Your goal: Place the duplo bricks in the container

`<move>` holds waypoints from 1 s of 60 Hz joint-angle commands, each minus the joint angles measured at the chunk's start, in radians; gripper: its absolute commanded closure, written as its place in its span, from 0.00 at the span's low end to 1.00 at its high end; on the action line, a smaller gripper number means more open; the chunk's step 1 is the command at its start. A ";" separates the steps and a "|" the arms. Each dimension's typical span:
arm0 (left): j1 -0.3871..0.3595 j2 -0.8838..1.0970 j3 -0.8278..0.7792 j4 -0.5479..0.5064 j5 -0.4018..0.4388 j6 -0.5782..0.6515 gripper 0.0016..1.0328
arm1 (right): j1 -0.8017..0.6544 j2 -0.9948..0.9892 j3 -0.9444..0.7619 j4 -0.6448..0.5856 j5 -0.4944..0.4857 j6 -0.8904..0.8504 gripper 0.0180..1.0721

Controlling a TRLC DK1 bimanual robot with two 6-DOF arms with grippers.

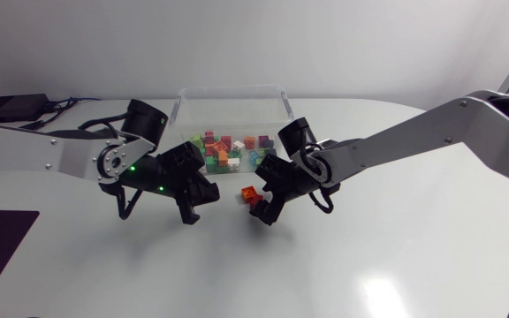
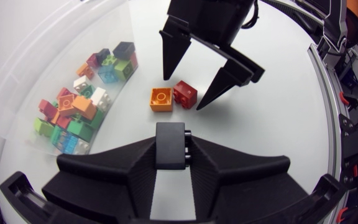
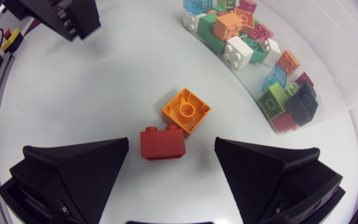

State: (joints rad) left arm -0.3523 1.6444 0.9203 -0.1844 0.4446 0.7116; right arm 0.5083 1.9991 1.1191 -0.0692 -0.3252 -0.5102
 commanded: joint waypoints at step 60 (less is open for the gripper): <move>0.064 0.026 0.356 0.168 -0.029 -0.366 0.86 | -0.034 -0.272 -0.205 -0.017 -0.017 -0.051 0.70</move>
State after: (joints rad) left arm -0.2974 1.6238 1.2190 -0.0402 0.4332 0.3958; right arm 0.4812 1.7828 0.9546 -0.0593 -0.3401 -0.5476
